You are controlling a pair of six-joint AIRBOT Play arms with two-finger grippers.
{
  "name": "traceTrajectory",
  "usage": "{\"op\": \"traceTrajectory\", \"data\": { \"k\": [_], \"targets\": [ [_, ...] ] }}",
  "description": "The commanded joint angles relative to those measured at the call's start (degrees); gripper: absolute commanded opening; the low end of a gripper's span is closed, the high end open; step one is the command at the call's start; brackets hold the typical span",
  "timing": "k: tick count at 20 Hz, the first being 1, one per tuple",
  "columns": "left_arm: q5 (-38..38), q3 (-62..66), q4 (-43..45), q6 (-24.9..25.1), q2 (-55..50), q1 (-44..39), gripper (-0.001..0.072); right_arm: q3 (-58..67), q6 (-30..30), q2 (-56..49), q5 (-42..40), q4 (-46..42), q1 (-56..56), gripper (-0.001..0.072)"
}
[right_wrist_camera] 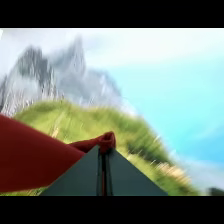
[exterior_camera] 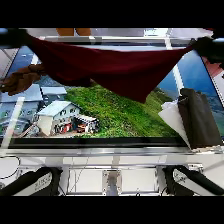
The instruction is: Fold the shirts.
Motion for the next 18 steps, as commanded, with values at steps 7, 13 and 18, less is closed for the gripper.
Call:
{"op": "traceTrajectory", "data": {
  "k": [7, 13, 18],
  "targets": [
    [-1.62, -0.17, -11.28, 6.62, 13.31, 0.02, 0.0010, 5.86, -0.17, 12.44, -1.57, -6.51, -0.04, 0.0029],
    [-3.82, -7.61, -8.41, 6.19, -10.86, 0.02, 0.0011, 1.20, -0.17, -12.96, -2.71, 2.08, 0.04, 0.0031],
    [6.40, -9.18, -7.08, 0.59, -35.39, 0.00, 0.0012, -0.94, -0.15, -35.80, -12.07, 11.21, 3.21, 0.0036]
  ]
}}
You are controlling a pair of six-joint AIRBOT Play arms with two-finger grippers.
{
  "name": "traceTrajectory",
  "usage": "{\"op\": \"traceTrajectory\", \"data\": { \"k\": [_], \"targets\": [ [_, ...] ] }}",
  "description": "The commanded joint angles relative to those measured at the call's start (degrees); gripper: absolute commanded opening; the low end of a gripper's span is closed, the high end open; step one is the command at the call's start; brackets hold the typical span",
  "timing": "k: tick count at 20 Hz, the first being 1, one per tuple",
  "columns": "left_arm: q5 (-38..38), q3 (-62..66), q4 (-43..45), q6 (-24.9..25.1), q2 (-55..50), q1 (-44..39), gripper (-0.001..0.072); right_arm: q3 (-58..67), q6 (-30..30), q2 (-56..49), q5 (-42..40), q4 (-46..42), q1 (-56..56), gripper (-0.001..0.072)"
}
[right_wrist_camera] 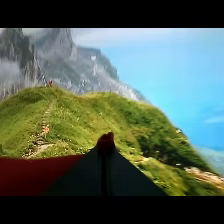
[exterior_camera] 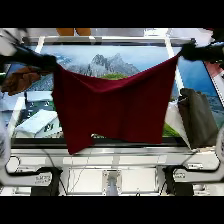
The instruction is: Fold the shirts.
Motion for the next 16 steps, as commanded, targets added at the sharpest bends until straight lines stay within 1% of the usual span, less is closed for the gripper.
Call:
{"op": "traceTrajectory", "data": {
  "k": [1, 2, 3, 4, 5, 7, 8, 9, 10, 11, 12, 13, 14, 16],
  "targets": [
    [8.68, -0.94, 0.85, -7.26, -15.37, 0.02, 0.0067, -0.96, 0.04, -14.45, -7.96, 6.80, 2.97, 0.0087],
    [12.26, -0.94, 0.87, -10.14, -17.29, 0.04, 0.0259, -0.96, 0.04, -16.26, -10.54, 7.23, 3.98, 0.0211],
    [15.82, -0.79, 0.87, -11.61, -17.86, 0.04, 0.0381, -0.94, 0.04, -17.25, -13.14, 7.43, 4.87, 0.0345],
    [18.73, 0.20, 0.90, -12.35, -17.73, 0.04, 0.0379, -0.94, 0.04, -17.38, -15.13, 7.43, 5.42, 0.0357],
    [19.50, 2.49, 1.25, -12.31, -17.33, 0.07, 0.0379, -0.92, 0.02, -16.92, -16.52, 7.76, 5.57, 0.0357],
    [18.12, 9.18, 4.59, -11.85, -15.08, 0.35, 0.0379, 0.50, 0.00, -15.28, -15.10, 5.84, 4.96, 0.0357],
    [16.87, 11.85, 7.85, -10.62, -12.81, 0.42, 0.0379, 1.40, 0.00, -13.97, -13.16, 3.76, 4.33, 0.0356],
    [15.82, 13.31, 13.64, -8.35, -9.29, 0.46, 0.0378, 2.03, 0.02, -12.07, -10.75, 0.79, 3.39, 0.0356],
    [15.58, 13.31, 20.26, -7.13, -5.33, 0.48, 0.0376, 2.23, 0.04, -9.75, -8.33, -2.67, 2.36, 0.0356],
    [14.05, 13.31, 27.26, -7.08, -1.16, 0.85, 0.0352, 2.21, 0.26, -7.43, -6.01, -5.70, 1.25, 0.0356],
    [11.69, 12.96, 31.36, -7.10, 2.84, 2.21, 0.0352, 2.21, 0.52, -4.96, -3.41, -8.48, -0.11, 0.0356],
    [9.73, 11.67, 32.39, -7.10, 6.67, 4.61, 0.0353, 2.21, 0.70, -2.78, -0.92, -10.56, -1.42, 0.0356],
    [7.96, 8.72, 31.47, -7.61, 10.86, 8.22, 0.0352, 2.21, 0.70, -0.57, 1.70, -11.91, -2.95, 0.0356],
    [6.16, -2.40, 26.88, -9.64, 19.23, 16.55, 0.0351, 1.95, 0.68, 2.71, 5.79, -11.58, -6.01, 0.0356]
  ]
}}
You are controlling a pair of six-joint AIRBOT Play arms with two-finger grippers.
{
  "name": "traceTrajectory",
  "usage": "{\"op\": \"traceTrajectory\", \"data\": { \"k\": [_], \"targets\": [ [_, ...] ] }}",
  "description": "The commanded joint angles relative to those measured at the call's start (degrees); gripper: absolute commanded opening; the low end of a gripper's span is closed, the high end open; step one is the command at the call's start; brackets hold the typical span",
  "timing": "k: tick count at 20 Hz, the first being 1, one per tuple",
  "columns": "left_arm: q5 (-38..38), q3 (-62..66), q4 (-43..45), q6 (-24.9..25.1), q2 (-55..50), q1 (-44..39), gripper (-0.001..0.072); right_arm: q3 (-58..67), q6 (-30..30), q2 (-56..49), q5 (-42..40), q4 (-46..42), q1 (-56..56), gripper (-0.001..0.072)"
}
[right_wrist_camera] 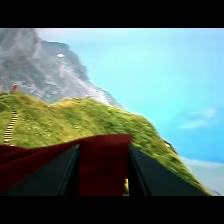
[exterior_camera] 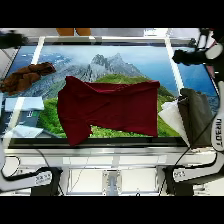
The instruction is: Fold the shirts.
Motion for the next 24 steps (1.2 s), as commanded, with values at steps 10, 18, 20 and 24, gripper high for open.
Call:
{"op": "traceTrajectory", "data": {
  "k": [10, 18, 20, 24],
  "targets": [
    [3.54, -67.04, -61.22, 15.93, 12.59, 32.87, 0.0298, -6.82, -2.03, 15.39, 16.90, -0.52, -6.62, 0.0357],
    [1.64, -67.01, -74.97, 26.18, -5.03, 30.10, 0.0577, -7.26, -3.48, 19.67, 17.68, 4.90, -6.62, 0.0356],
    [4.48, -66.88, -77.24, 29.18, -5.03, 25.75, 0.0576, -7.26, -3.48, 19.67, 17.64, 6.99, -6.58, 0.0356],
    [7.67, -64.96, -78.05, 28.39, -6.80, 18.01, 0.0547, -7.26, -3.48, 19.67, 17.86, 8.44, -6.56, 0.0356]
  ]
}}
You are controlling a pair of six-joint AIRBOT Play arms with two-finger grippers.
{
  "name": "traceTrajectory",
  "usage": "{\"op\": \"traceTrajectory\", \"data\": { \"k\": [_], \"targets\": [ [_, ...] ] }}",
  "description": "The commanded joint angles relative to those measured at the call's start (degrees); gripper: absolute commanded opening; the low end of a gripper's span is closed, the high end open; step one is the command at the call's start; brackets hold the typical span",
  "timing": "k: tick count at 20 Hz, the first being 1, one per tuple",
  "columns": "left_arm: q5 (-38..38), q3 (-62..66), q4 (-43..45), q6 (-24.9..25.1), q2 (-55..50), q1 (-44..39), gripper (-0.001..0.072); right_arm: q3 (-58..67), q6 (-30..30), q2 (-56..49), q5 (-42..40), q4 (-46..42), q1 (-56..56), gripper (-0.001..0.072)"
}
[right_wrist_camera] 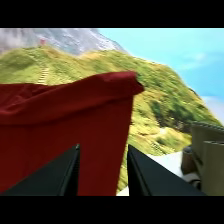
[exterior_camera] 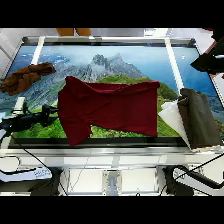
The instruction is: Fold the shirts.
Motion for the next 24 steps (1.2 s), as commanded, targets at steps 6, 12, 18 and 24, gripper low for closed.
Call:
{"op": "traceTrajectory", "data": {
  "k": [6, 12, 18, 24],
  "targets": [
    [2.27, 2.86, -1.51, -1.51, -5.22, -7.13, 0.0012, -0.31, 0.28, 0.17, 5.09, 2.21, 0.04, 0.0354],
    [-1.84, 6.91, -1.88, -1.42, -5.22, -7.13, 0.0012, -30.77, 11.43, 3.10, 10.21, -2.69, -0.04, 0.0355],
    [-3.30, 7.45, -1.95, -0.79, -5.22, -7.13, 0.0012, -69.09, 11.15, 5.16, -3.45, 29.14, 0.07, 0.0526],
    [-3.45, 7.45, -1.97, -0.81, -5.22, -7.13, 0.0012, -78.40, 7.72, 5.16, -13.18, 39.71, 0.09, 0.0525]
  ]
}}
